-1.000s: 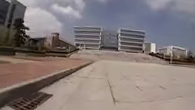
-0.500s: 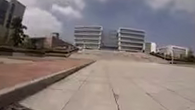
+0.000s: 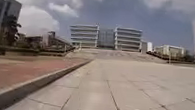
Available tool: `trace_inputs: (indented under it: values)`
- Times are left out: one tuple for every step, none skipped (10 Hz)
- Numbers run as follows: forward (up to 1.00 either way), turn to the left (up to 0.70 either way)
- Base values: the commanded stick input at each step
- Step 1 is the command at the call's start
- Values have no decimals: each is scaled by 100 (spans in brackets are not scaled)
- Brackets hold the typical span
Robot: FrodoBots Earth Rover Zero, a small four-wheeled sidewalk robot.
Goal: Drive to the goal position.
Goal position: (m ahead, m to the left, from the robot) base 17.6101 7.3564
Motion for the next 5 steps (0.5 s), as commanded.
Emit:
trace_inputs:
  values:
    - [100,0]
    - [100,0]
    - [100,0]
    - [100,0]
    - [100,0]
